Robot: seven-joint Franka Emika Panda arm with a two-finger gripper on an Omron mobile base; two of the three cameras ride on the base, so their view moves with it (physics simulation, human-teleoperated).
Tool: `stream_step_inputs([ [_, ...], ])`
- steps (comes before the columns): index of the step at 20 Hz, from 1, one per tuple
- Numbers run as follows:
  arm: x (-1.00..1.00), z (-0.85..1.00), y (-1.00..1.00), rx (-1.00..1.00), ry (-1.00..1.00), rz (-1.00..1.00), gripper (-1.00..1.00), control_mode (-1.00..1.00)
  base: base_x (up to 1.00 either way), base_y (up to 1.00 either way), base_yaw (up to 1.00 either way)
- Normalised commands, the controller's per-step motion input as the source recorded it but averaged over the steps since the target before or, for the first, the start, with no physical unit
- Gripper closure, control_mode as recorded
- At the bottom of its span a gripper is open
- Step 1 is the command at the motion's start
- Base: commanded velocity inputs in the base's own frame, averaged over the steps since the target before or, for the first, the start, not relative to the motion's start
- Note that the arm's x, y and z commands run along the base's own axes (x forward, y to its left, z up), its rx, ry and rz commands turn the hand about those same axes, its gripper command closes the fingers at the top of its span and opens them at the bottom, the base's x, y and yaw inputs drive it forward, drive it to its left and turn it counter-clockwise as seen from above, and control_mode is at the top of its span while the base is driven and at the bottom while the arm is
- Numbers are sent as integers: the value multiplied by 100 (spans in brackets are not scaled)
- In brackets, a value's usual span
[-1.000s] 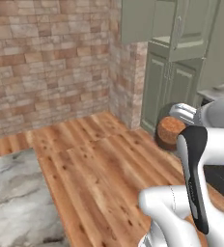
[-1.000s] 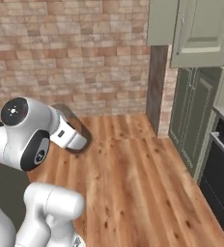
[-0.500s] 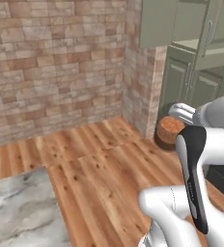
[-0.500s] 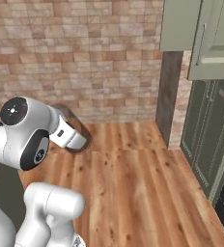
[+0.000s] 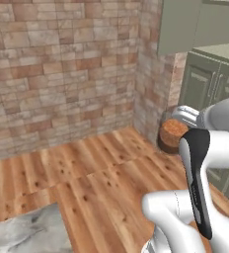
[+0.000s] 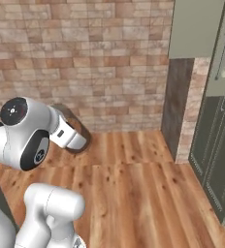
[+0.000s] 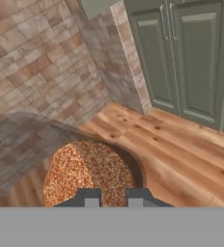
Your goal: Pick the jar and candle from the dining table and place them in the open cabinet. Close the cabinet after placing the objects.
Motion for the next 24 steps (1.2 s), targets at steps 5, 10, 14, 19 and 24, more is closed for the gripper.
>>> stream_step_inputs([
  [5,0,0,0,0,0,0,100,100,59,1,-21],
  [10,0,0,0,0,0,0,100,100,62,3,-22],
  [14,0,0,0,0,0,0,100,100,66,0,-20],
  [19,0,0,0,0,0,0,100,100,56,0,-24],
  [24,0,0,0,0,0,0,100,100,48,0,-26],
])
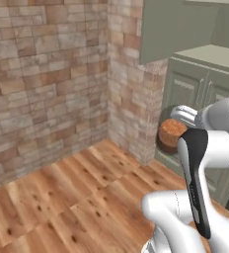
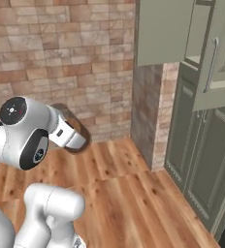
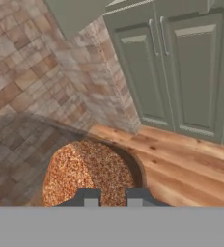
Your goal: Pick the jar and candle from the dining table and place them in the open cabinet. Close the cabinet after placing the objects.
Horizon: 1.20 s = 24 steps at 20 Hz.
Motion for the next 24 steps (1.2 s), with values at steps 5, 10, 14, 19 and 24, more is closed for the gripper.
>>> stream_step_inputs([
  [5,0,0,0,0,0,0,100,100,44,0,-28],
  [10,0,0,0,0,0,0,100,100,51,0,-28],
  [14,0,0,0,0,0,0,100,100,56,0,-27],
  [19,0,0,0,0,0,0,100,100,55,0,-27],
  [24,0,0,0,0,0,0,100,100,55,0,-26],
])
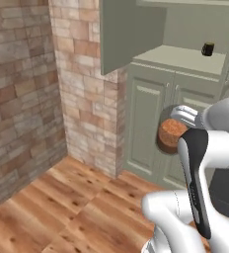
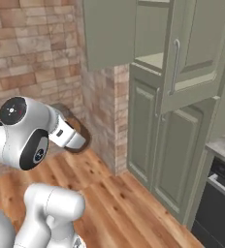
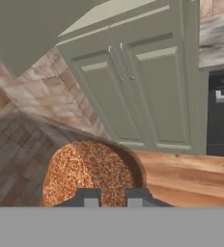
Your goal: Pick the jar and candle from the dining table and place them in the open cabinet. Close the cabinet after placing the objects.
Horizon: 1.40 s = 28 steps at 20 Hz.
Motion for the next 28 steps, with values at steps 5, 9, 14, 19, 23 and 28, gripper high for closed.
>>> stream_step_inputs([
  [5,0,0,0,0,0,0,100,100,61,0,-25],
  [9,0,0,0,0,0,0,100,100,64,0,-23],
  [14,0,0,0,0,0,0,100,100,63,0,-23],
  [19,0,0,0,0,0,0,100,100,62,0,-22],
  [23,0,0,0,0,0,0,100,100,61,2,-20],
  [28,0,0,0,0,0,0,100,100,63,7,-20],
])
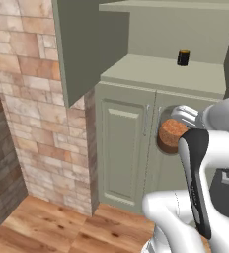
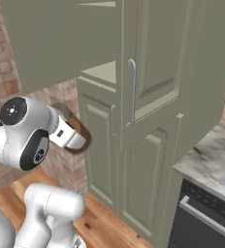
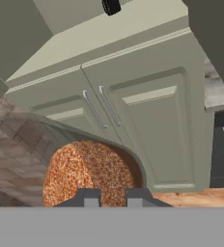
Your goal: Pick the jar and candle from the dining table and place them in the open cabinet. Close the cabinet after placing the objects.
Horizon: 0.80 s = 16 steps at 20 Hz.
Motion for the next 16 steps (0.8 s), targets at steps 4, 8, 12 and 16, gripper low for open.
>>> stream_step_inputs([
  [4,0,0,0,0,0,0,100,100,61,12,-19],
  [8,0,0,0,0,0,0,100,100,54,16,-19],
  [12,0,0,0,0,0,0,100,100,48,15,-18],
  [16,0,0,0,0,0,0,100,100,43,12,-17],
])
